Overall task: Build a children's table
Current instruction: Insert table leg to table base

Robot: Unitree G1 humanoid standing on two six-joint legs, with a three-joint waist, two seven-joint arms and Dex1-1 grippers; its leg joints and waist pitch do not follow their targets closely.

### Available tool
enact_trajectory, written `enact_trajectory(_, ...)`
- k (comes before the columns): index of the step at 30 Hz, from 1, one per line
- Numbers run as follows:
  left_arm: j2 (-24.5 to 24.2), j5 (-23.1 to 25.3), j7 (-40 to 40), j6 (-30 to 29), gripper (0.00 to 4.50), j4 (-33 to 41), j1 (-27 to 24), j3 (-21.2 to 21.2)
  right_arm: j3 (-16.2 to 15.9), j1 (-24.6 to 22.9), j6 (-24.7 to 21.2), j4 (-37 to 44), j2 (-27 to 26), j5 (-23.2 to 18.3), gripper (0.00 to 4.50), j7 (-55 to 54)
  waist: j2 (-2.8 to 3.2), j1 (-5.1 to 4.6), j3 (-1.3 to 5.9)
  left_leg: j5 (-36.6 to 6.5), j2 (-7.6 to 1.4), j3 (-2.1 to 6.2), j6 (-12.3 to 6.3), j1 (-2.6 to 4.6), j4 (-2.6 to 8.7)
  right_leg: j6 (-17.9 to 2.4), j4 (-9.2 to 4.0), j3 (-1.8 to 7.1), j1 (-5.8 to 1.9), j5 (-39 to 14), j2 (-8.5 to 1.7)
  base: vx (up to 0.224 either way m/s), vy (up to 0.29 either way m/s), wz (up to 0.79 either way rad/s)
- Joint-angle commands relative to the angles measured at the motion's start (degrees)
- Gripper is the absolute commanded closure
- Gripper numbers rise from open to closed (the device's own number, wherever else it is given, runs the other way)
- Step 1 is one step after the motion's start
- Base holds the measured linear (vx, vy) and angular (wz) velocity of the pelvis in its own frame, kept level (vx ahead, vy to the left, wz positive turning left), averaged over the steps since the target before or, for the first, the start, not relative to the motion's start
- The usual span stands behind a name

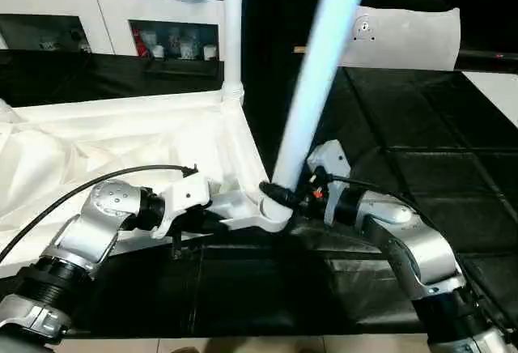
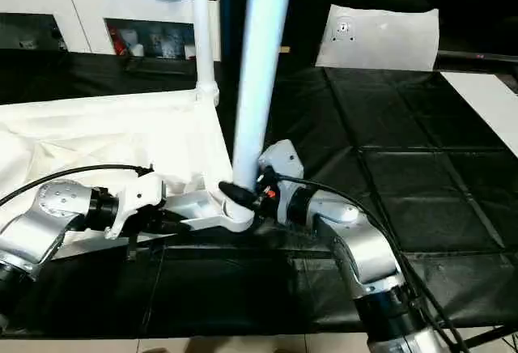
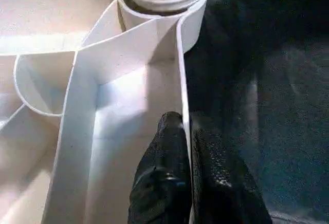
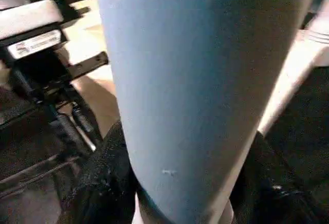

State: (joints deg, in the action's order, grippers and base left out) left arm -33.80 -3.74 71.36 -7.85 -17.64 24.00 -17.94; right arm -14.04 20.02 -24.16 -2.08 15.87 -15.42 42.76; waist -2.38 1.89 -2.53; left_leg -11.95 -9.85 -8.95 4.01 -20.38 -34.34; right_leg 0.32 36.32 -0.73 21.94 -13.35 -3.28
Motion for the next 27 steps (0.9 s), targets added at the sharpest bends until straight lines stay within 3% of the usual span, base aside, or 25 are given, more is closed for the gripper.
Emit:
enact_trajectory(1,1.35,-4.83,4.25,2.74,4.50,1.74,-0.45,-0.45,-1.44,0.02,-0.30,-2.57,0.49,1.37,2.59,0.64,-0.47,-0.10,2.78,-3.91,-2.75,-0.12,-2.71,0.33,3.99,-13.34,-3.75,2.19,-2.17,-1.19,-3.94,0.000,0.000,0.00)
enact_trajectory(13,2.52,-2.18,1.64,3.89,4.50,-0.34,0.77,0.51,-2.13,1.71,0.36,-5.36,0.60,2.07,2.60,2.60,-0.64,0.01,2.72,-5.04,-2.80,-0.08,-1.77,0.37,4.11,-13.26,-3.89,2.21,-2.22,-2.45,-3.93,0.000,0.000,0.00)
enact_trajectory(16,3.08,-2.14,0.43,3.95,4.50,-0.72,0.99,1.20,-0.46,1.19,0.54,-6.53,-0.44,1.02,2.60,1.67,-0.61,0.05,2.56,-7.00,-2.81,-0.06,-1.18,0.40,4.24,-12.95,-4.19,2.28,-2.13,-5.47,-4.04,0.000,0.000,0.00)
enact_trajectory(17,3.58,-2.20,-1.15,3.63,4.50,-0.82,1.20,1.97,2.62,0.49,0.74,-8.14,-1.88,-0.91,2.60,-0.14,-0.42,0.07,2.52,-8.28,-2.82,0.02,-0.57,0.40,4.38,-12.59,-4.39,2.32,-2.01,-7.84,-4.13,0.000,0.000,0.00)
enact_trajectory(19,3.71,-2.31,-1.46,3.46,4.50,-0.84,1.25,2.23,3.77,0.18,0.85,-8.56,-2.30,-1.55,2.60,-0.78,-0.41,0.11,2.51,-9.37,-2.85,0.08,-0.13,0.40,4.44,-12.32,-4.50,2.34,-1.96,-9.27,-4.11,0.000,0.000,0.00)
enact_trajectory(20,3.82,-2.50,-1.75,3.18,4.50,-0.80,1.26,2.52,5.25,-0.41,1.36,-9.04,-2.80,-2.41,2.60,-1.45,-0.09,0.21,2.54,-9.34,-2.88,0.17,-0.01,0.43,4.50,-12.28,-4.45,2.33,-1.99,-9.15,-4.17,0.000,0.000,0.00)
enact_trajectory(22,3.98,-2.70,-1.86,2.99,4.50,-0.90,1.25,2.97,7.12,-1.36,1.84,-9.61,-3.39,-3.54,2.60,-2.18,-0.03,0.04,2.59,-9.25,-2.83,0.20,0.17,0.36,4.58,-12.32,-4.44,2.24,-1.94,-8.01,-3.99,0.000,0.000,0.00)
enact_trajectory(23,4.18,-2.84,-1.97,2.84,4.50,-0.93,1.16,3.39,7.97,-2.37,2.39,-9.78,-3.53,-4.08,2.60,-2.30,0.37,0.10,2.59,-9.23,-2.81,0.21,0.21,0.41,4.54,-12.46,-4.39,2.26,-1.92,-7.52,-3.98,0.000,0.000,0.00)
enact_trajectory(26,4.41,-2.86,-2.19,2.79,4.50,-0.96,1.04,3.83,8.83,-4.03,3.60,-9.68,-3.72,-4.60,2.60,-2.05,0.09,0.27,2.70,-8.47,-2.83,0.10,-0.22,0.34,4.47,-12.71,-4.34,2.26,-2.00,-5.80,-3.99,0.000,0.000,0.00)
enact_trajectory(27,4.50,-2.66,-2.74,2.92,4.50,-1.22,1.18,4.00,8.86,-5.66,4.49,-9.21,-3.88,-4.59,2.60,-1.95,0.79,0.46,2.77,-7.74,-2.77,0.22,-0.32,0.30,4.46,-12.91,-4.14,2.25,-2.12,-4.61,-4.04,0.000,0.000,0.00)
